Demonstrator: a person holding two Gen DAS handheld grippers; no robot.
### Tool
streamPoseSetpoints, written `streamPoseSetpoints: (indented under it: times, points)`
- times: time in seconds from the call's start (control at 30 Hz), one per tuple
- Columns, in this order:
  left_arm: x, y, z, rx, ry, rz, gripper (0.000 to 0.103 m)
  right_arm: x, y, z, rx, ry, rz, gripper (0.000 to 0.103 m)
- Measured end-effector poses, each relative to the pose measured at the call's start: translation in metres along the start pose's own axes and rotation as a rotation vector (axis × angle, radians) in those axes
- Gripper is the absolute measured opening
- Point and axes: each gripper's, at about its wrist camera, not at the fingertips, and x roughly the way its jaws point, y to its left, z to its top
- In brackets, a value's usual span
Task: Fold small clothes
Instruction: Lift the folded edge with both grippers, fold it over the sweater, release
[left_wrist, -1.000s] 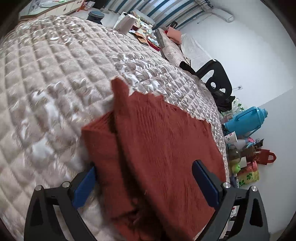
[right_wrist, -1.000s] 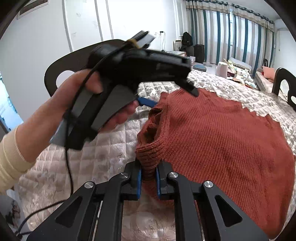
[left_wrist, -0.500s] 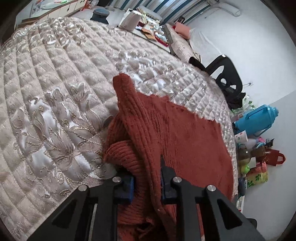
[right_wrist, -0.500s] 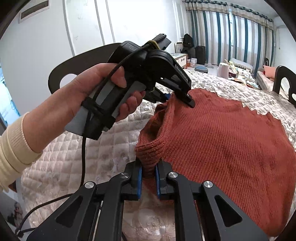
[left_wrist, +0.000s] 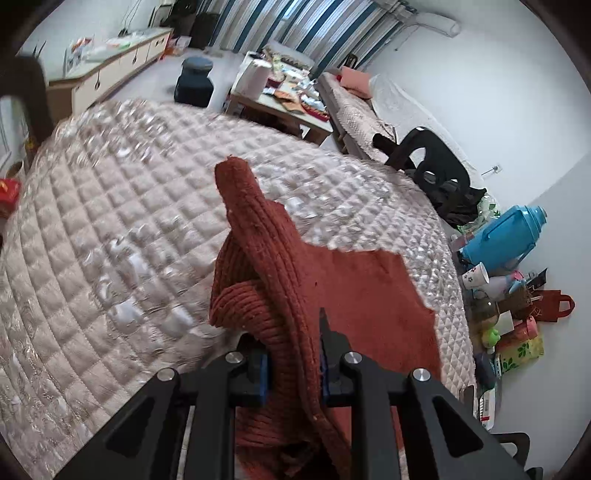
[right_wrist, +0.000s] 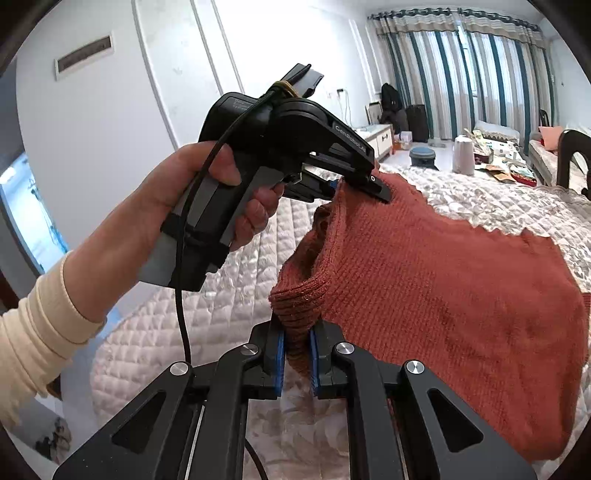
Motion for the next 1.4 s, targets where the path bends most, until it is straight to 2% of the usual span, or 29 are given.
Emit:
streamPoseSetpoints:
  times: [0.33, 0.57, 0.83, 0.97, 1.13, 1.3, 1.37, 1.4]
  points:
    - [0.028, -0.097, 0.005, 0.096, 0.014, -0.044, 0.022, -0.058, -0.052, -0.007, 0.151, -0.097, -0.031, 0.010]
    - [0.061, -0.156, 0.001, 0.161, 0.052, -0.041, 0.022, -0.089, -0.085, -0.020, 0.242, -0.137, -0.074, 0.010]
    - [0.109, -0.191, -0.011, 0.207, 0.120, -0.013, 0.022, -0.108, -0.113, -0.039, 0.322, -0.138, -0.115, 0.010]
    - [0.129, -0.203, -0.020, 0.256, 0.123, 0.052, 0.023, -0.117, -0.125, -0.052, 0.361, -0.127, -0.149, 0.010]
    - [0.152, -0.210, -0.029, 0.260, 0.169, 0.059, 0.025, -0.120, -0.132, -0.065, 0.379, -0.091, -0.201, 0.010]
    - [0.165, -0.218, -0.034, 0.277, 0.177, 0.079, 0.034, -0.122, -0.137, -0.076, 0.411, -0.051, -0.212, 0.010]
    - [0.168, -0.221, -0.034, 0.276, 0.180, 0.078, 0.042, -0.122, -0.143, -0.077, 0.434, -0.044, -0.206, 0.010]
    - [0.168, -0.222, -0.034, 0.274, 0.178, 0.076, 0.051, -0.122, -0.146, -0.078, 0.444, -0.037, -0.213, 0.010]
